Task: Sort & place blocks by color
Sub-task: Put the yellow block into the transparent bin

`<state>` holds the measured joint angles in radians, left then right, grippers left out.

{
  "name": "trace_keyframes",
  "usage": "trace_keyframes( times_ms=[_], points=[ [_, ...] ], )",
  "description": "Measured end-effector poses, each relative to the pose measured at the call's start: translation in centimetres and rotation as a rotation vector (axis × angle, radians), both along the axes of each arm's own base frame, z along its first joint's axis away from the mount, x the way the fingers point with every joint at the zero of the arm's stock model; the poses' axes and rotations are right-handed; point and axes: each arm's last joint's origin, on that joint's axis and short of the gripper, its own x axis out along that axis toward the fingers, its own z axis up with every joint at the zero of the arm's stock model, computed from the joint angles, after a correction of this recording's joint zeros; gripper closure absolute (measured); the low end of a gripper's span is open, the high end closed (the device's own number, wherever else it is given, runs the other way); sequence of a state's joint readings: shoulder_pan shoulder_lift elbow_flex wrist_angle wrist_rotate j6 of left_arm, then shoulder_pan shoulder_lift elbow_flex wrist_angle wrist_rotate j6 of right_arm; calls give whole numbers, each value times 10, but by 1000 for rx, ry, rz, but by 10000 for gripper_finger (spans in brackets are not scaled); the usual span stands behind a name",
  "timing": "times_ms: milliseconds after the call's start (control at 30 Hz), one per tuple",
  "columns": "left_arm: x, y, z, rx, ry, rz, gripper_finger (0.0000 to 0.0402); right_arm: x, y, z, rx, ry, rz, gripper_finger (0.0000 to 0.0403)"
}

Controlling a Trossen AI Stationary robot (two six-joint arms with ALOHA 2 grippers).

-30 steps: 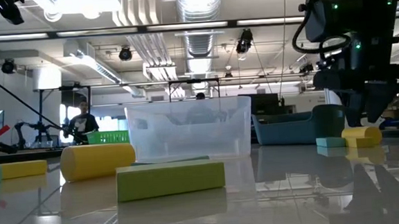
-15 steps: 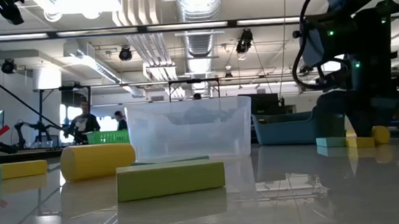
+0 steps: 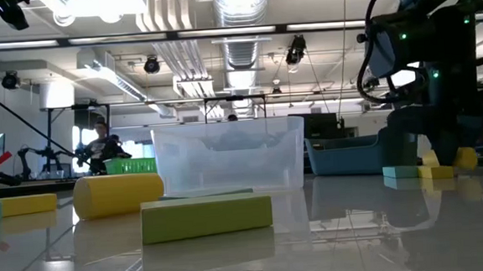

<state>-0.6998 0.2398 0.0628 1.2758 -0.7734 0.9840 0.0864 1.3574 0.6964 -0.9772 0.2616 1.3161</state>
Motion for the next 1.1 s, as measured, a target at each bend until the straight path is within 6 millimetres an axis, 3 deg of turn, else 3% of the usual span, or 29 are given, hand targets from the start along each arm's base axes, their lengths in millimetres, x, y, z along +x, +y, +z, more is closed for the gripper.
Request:
trace_keyframes(
  times_ms=[267,600,833,1100],
  points=[
    [0,0,0,-1,0,-1,395,-8,4,43,86,-5,16,283],
    [0,0,-1,-4,0,-5,395,-8,26,106,180,-198,126,283],
    [0,0,-1,-2,2,-5,395,5,36,133,64,-315,206,283],
    [0,0,-1,-3,2,-5,395,33,39,155,-78,-372,327,283]
  ],
)
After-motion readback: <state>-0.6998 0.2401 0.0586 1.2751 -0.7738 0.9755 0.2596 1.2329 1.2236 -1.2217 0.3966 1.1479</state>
